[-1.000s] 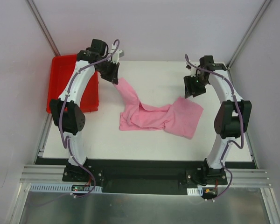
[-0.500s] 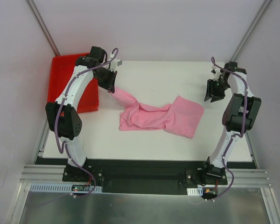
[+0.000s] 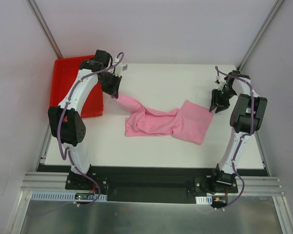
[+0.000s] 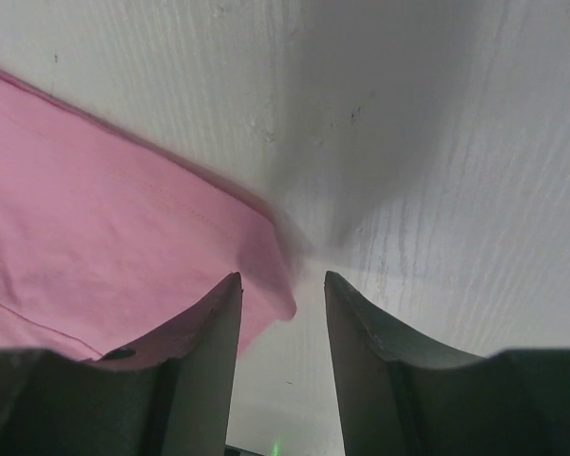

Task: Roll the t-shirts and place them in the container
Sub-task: Flatten out the T-shirt at the center of the board.

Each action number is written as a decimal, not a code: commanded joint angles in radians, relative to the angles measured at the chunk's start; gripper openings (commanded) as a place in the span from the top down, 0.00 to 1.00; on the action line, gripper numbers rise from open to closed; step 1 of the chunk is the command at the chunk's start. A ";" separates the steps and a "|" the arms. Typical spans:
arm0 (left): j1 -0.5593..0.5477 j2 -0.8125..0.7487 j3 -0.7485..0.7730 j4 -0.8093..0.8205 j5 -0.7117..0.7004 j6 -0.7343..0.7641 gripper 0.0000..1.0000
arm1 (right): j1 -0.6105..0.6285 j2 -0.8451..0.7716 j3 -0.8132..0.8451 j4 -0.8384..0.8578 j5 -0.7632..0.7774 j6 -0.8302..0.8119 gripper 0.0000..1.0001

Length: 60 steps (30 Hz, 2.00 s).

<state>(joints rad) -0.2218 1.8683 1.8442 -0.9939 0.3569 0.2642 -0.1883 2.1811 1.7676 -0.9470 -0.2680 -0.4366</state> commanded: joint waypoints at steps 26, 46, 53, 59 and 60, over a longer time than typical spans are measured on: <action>-0.002 -0.024 0.070 -0.020 -0.033 0.004 1.00 | -0.016 -0.296 0.124 0.011 -0.050 0.012 0.99; -0.002 -0.353 -0.499 -0.086 0.108 0.072 0.79 | -0.023 -0.753 -0.186 -0.033 -0.048 -0.070 0.99; 0.002 -0.394 -0.535 -0.054 0.013 0.058 0.54 | -0.023 -0.784 -0.264 -0.024 -0.091 -0.050 0.99; 0.002 -0.262 -0.484 -0.026 0.065 0.007 0.48 | -0.020 -0.771 -0.278 -0.007 -0.096 -0.050 0.99; 0.001 -0.241 -0.496 0.000 0.070 0.013 0.48 | -0.020 -0.771 -0.281 -0.006 -0.097 -0.053 0.99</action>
<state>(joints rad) -0.2214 1.5646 1.3365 -1.0344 0.3954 0.3000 -0.2035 1.4521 1.4918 -0.9691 -0.3458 -0.4911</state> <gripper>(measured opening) 0.516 0.010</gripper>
